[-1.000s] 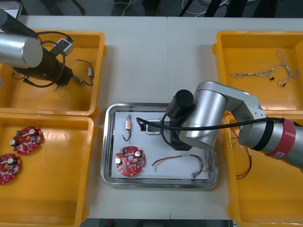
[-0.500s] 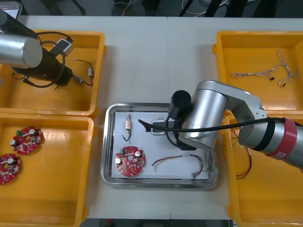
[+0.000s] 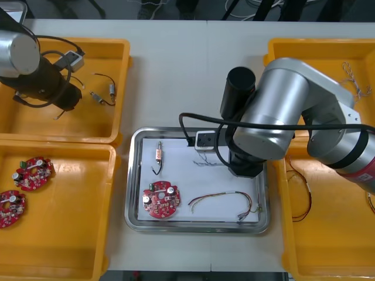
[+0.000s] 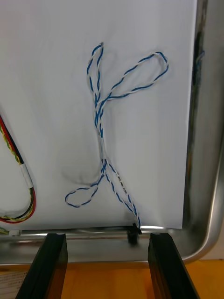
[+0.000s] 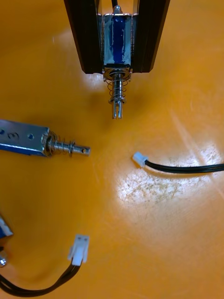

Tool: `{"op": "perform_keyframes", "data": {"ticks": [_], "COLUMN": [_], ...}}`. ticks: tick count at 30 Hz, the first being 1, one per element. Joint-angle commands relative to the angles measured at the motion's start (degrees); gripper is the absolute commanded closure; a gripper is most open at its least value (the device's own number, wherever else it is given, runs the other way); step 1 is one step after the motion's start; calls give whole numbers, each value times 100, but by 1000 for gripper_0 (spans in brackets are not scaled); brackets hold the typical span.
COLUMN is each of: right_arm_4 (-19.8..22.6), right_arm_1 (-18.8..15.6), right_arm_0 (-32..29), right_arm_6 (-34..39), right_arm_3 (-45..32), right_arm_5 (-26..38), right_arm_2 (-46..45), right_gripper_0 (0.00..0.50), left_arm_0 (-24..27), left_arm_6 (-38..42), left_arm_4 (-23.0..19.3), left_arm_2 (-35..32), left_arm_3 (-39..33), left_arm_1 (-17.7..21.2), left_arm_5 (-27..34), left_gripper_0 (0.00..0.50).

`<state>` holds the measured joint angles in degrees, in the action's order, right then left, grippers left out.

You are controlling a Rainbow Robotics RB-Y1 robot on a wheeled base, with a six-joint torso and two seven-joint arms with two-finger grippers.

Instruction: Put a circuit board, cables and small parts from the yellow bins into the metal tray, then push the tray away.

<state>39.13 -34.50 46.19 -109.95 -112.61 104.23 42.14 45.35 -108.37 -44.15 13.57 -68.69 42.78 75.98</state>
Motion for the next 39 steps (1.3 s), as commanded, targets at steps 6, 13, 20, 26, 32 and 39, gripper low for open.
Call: {"op": "perform_keyframes", "data": {"ticks": [6, 13, 20, 26, 32, 39], "right_arm_4": [262, 447, 552, 658, 719, 860], "right_arm_1": [67, -21, -514, -953, -1138, -1225], "right_arm_0": [-39, -39, -163, -646, -1288, -1850], "right_arm_6": [211, 281, 378, 439, 554, 1037], "right_arm_3": [-666, -683, -648, -639, -639, -648], "right_arm_5": [577, 577, 577, 577, 577, 577], "right_arm_2": [-1525, -2755, -3485, -4179, -5207, -5981], "right_gripper_0": [0, 0, 0, 0, 0, 0], "left_arm_0": [-88, -88, -88, -88, -88, -53], "left_arm_6": [1248, 2074, 2979, 3771, 4491, 4948], "left_arm_4": [188, 328, 346, 416, 495, 706], "left_arm_2": [-495, -487, -487, -487, -487, -337], "left_arm_3": [-1156, -1894, -2580, -3177, -3661, -4056], "left_arm_1": [389, 398, 380, 354, 143, -376], "left_arm_5": [1147, 1938, 2562, 3222, 3402, 3402], "left_gripper_0": [500, 500, 500, 500, 500, 500]}}
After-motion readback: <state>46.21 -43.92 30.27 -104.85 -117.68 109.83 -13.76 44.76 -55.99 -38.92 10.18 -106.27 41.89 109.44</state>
